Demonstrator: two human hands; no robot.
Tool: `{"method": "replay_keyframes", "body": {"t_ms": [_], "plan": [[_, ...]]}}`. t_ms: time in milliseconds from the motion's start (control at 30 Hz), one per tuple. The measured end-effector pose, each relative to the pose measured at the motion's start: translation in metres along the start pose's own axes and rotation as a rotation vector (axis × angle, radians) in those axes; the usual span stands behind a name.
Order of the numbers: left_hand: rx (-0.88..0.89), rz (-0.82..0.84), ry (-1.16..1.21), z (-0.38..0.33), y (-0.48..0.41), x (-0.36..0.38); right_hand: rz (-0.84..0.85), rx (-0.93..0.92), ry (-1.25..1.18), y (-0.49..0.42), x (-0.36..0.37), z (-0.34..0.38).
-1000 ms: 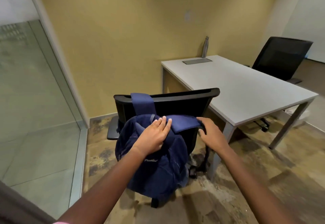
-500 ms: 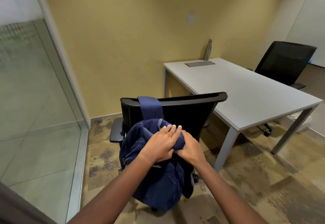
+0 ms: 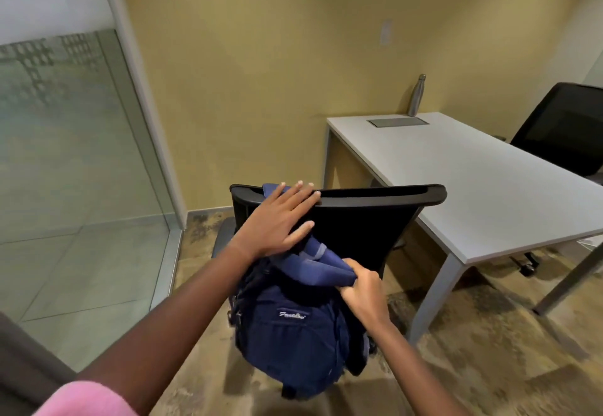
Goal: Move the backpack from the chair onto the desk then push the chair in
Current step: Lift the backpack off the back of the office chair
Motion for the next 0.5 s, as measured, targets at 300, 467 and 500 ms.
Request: {"method": "replay_keyframes", "body": {"t_ms": [300,467,500], "plan": [[-0.162,0.281,0.209,0.035,-0.049,-0.009,-0.013,0.015,0.003,-0.004,-0.004,-0.003],[-0.190,0.368,0.318,0.050,-0.058,-0.009,-0.036,0.070,0.007,-0.004,-0.002,0.001],[-0.191,0.363,0.342,0.053,-0.058,-0.009,-0.044,0.088,0.008,-0.004,-0.002,0.002]]}}
Point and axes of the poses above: each hand's wrist, its own y-axis away from the middle knuckle, its own x-axis out of the palm, z = x × y, the point moved 1 cm from there along -y, towards the middle knuckle, and after that the axes turned 2 degrees about y, right-handed, at the moved point
